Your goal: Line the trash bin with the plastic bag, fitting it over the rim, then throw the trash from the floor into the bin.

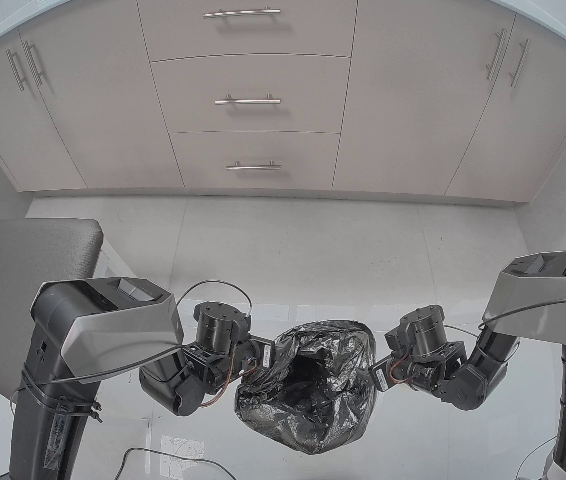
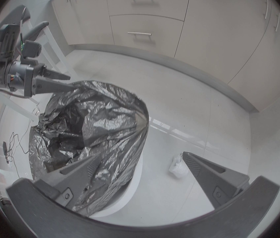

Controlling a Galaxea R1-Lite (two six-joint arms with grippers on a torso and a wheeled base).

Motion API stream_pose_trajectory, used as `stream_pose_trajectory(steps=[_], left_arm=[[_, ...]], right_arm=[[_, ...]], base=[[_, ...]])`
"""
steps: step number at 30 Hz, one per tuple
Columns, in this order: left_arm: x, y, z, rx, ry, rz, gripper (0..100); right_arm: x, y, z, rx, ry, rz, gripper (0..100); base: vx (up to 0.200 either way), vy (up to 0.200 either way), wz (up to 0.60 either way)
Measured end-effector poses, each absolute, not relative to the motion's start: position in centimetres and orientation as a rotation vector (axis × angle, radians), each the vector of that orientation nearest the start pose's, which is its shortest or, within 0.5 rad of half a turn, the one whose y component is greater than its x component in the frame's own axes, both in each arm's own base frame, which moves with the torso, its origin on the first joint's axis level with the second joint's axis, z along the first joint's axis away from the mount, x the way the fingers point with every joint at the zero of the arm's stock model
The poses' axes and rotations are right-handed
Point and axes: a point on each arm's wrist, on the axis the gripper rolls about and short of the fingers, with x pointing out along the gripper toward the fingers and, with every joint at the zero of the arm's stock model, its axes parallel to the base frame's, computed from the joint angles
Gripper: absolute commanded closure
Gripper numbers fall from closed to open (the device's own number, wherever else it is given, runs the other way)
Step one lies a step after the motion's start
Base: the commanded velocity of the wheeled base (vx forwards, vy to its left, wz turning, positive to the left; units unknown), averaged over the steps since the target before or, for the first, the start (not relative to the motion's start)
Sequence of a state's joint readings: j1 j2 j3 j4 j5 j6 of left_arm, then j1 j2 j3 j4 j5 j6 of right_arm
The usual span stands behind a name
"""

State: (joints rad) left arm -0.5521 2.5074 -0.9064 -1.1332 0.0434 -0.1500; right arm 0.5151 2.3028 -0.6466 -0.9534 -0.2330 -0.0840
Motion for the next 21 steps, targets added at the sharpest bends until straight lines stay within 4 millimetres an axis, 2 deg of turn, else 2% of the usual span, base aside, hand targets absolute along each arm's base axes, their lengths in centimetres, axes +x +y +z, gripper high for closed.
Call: stream_pose_trajectory(steps=[7, 16, 21], left_arm=[[34.4, -21.1, -4.5, -0.013, 0.489, -0.461, 0], [34.4, -21.1, -4.5, -0.018, 0.488, -0.459, 0], [34.4, -21.1, -4.5, -0.017, 0.488, -0.458, 0]], right_arm=[[29.1, 15.8, -3.2, -0.3, 0.601, 0.29, 0], [27.8, 13.2, -5.6, -0.305, 0.686, 0.236, 0], [27.5, 12.5, -5.5, -0.29, 0.658, 0.221, 0]], base=[[0.0, 0.0, 0.0], [0.0, 0.0, 0.0], [0.0, 0.0, 0.0]])
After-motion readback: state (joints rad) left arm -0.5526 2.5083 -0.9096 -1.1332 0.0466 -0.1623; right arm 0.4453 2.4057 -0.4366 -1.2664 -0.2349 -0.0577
